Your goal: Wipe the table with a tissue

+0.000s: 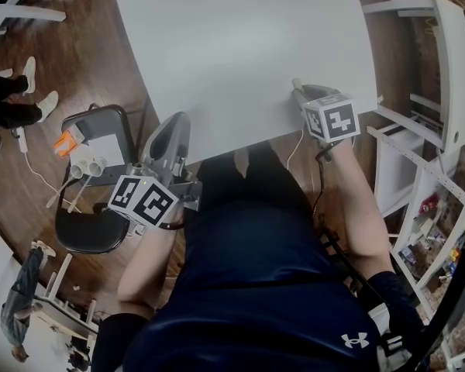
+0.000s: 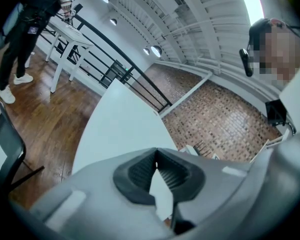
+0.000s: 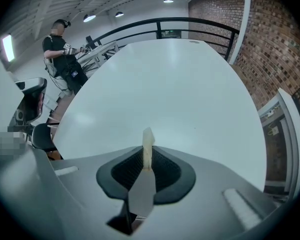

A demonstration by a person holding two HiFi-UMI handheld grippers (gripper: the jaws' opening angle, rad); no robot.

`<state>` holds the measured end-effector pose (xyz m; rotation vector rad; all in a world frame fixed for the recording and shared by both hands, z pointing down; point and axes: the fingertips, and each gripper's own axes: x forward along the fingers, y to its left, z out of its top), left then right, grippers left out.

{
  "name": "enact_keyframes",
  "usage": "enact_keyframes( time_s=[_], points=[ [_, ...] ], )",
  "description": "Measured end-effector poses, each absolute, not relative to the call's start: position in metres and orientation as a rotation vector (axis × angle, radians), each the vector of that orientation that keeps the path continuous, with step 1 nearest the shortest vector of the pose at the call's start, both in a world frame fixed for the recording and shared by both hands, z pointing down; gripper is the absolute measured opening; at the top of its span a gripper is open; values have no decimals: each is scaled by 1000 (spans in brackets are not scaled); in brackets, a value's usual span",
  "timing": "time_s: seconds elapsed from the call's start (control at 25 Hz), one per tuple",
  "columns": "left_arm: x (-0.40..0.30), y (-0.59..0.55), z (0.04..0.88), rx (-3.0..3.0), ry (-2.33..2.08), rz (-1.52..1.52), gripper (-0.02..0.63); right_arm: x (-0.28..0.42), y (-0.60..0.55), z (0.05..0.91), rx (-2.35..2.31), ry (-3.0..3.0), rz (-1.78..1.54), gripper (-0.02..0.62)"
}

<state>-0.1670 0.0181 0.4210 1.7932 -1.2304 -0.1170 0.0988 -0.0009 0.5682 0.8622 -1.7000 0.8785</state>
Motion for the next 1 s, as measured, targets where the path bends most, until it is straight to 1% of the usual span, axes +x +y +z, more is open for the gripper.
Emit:
enact_keyframes(
  time_s=[0.72, 1.0],
  points=[
    [-176, 22, 417, 1787, -1243, -121, 6, 68, 11, 568, 789, -1721, 844, 57],
    [-178, 26, 416, 1780, -1259, -118, 6, 64, 11, 567, 774, -1752, 883, 57]
  ],
)
